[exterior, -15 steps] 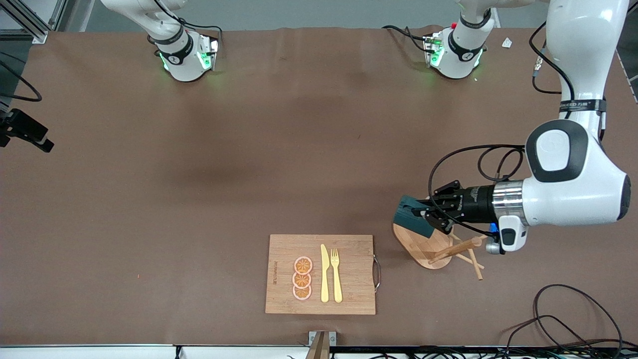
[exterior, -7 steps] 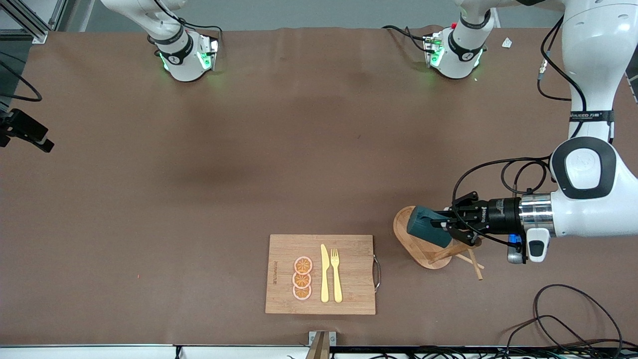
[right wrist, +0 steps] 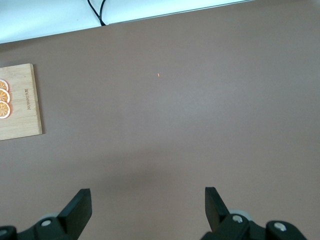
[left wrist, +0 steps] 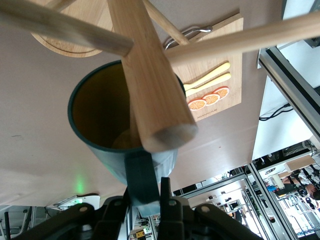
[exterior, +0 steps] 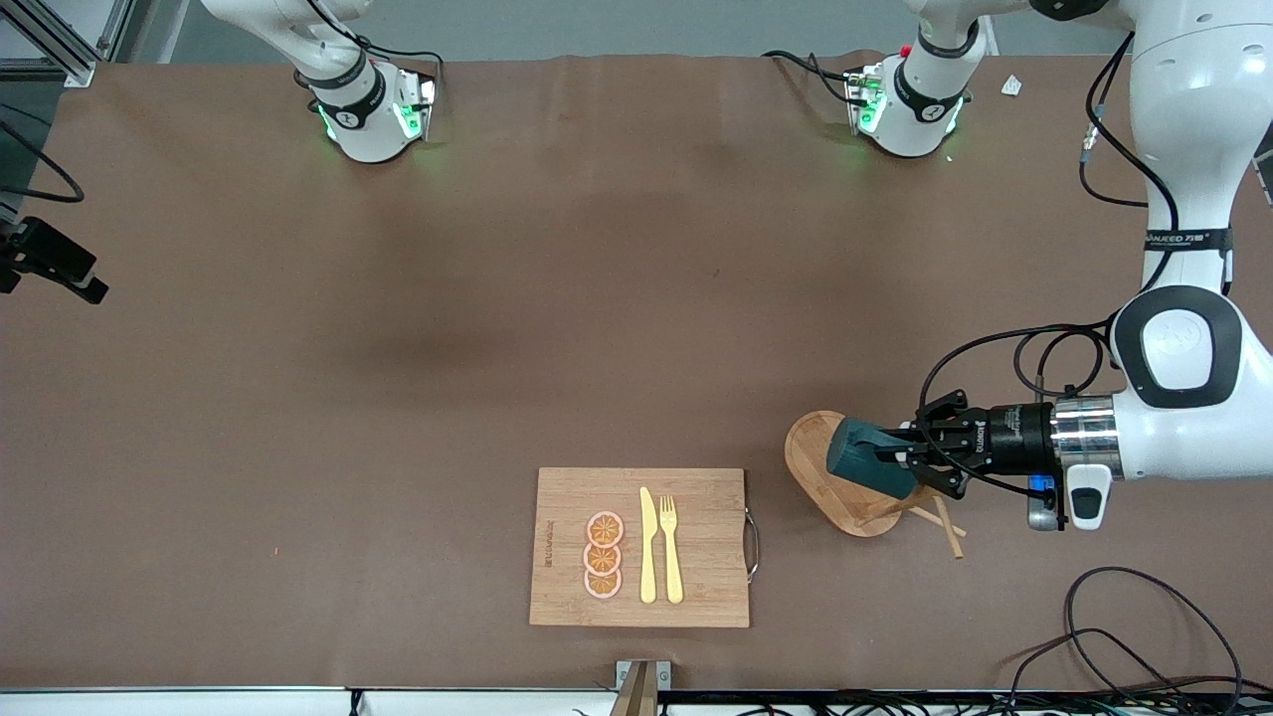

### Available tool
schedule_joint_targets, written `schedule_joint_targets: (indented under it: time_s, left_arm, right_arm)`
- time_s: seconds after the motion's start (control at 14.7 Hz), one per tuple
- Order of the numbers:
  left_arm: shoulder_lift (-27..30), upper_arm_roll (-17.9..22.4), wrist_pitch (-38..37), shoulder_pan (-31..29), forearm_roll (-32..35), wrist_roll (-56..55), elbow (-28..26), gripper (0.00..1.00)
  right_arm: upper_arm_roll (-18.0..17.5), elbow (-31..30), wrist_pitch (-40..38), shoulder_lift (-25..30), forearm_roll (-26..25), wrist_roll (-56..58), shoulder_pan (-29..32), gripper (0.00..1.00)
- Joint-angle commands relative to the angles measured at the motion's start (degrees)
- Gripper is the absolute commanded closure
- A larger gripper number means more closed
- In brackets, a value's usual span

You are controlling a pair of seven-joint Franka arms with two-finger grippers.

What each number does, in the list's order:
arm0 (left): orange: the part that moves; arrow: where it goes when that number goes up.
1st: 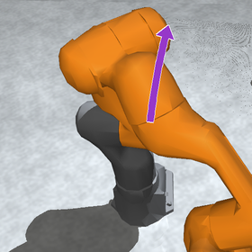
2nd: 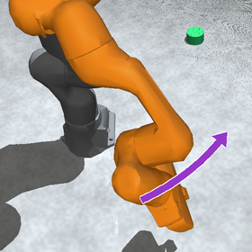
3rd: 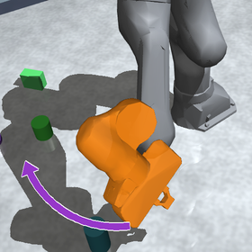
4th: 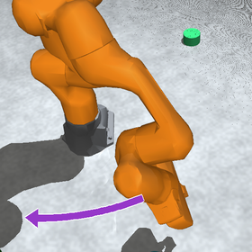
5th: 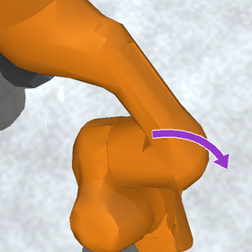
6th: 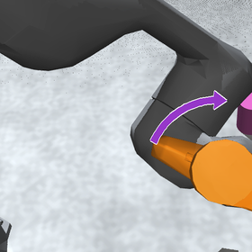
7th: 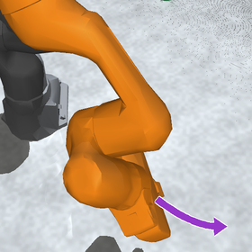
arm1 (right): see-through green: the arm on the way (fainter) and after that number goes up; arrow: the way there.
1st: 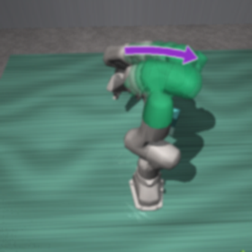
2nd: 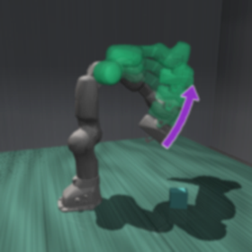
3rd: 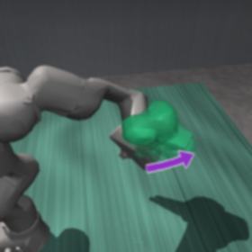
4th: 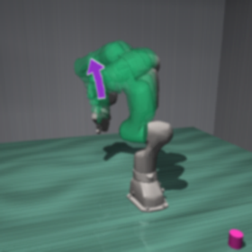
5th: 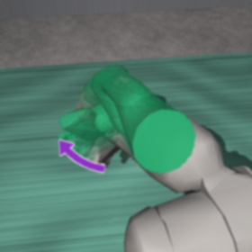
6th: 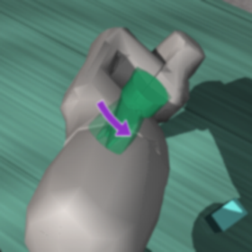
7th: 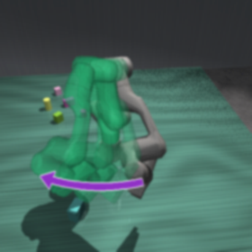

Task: Pass cup and hang on rack
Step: 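Lower the mug handle onto a rack peg with the left gripper, then open the left gripper and draw it back from the mug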

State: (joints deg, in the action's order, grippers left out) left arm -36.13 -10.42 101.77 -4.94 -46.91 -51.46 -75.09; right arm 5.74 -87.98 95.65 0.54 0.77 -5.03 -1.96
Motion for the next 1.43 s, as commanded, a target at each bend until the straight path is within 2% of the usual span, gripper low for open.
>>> schedule_joint_targets:
  time_s: [0.0, 0.34, 0.48, 0.54, 0.68, 0.75, 1.09, 1.36]
  left_arm:
    - [-0.61, -0.04, -0.79, -0.51, -1.43, 0.66, 0.30, 0.93]
    - [-1.05, -0.04, -0.70, -1.30, -1.52, 0.66, 0.38, 0.89]
    - [-1.14, 0.05, -0.70, -1.22, -1.52, 0.66, 0.38, 0.79]
    - [-1.14, 0.05, -0.70, -1.13, -1.52, 0.66, 0.38, 0.63]
    - [-1.05, 0.05, -0.70, -1.13, -1.52, -0.04, 0.38, 0.05]
    - [-0.96, 0.05, -0.70, -1.30, -1.52, 0.13, 0.56, 0.00]
    - [3.77, 0.23, -0.79, -1.22, -0.73, -0.04, 0.74, 0.00]
    - [11.50, -0.82, -1.92, -0.16, 11.11, 0.40, 0.47, 0.00]
  right_arm:
    - [-0.65, 0.62, -0.29, -0.27, -0.24, 0.20, 0.73, 0.00]
    - [-0.65, 0.62, -0.20, -0.19, -0.33, 0.20, 0.91, 0.00]
    - [-0.65, 0.62, -0.20, -0.19, -0.33, 0.20, 0.91, 0.00]
    - [-0.65, 0.62, -0.20, -0.19, -0.33, 0.20, 0.91, 0.00]
    - [-0.65, 0.62, -0.20, -0.19, -0.42, 0.28, 0.91, 0.00]
    - [-0.65, 0.62, -0.20, -0.19, -0.42, 0.20, 0.91, 0.00]
    - [-0.65, 0.62, -0.20, -0.19, -0.50, 0.11, 0.91, 0.00]
    - [-0.65, 0.97, -0.20, -0.19, -0.59, 0.20, 0.91, 0.00]
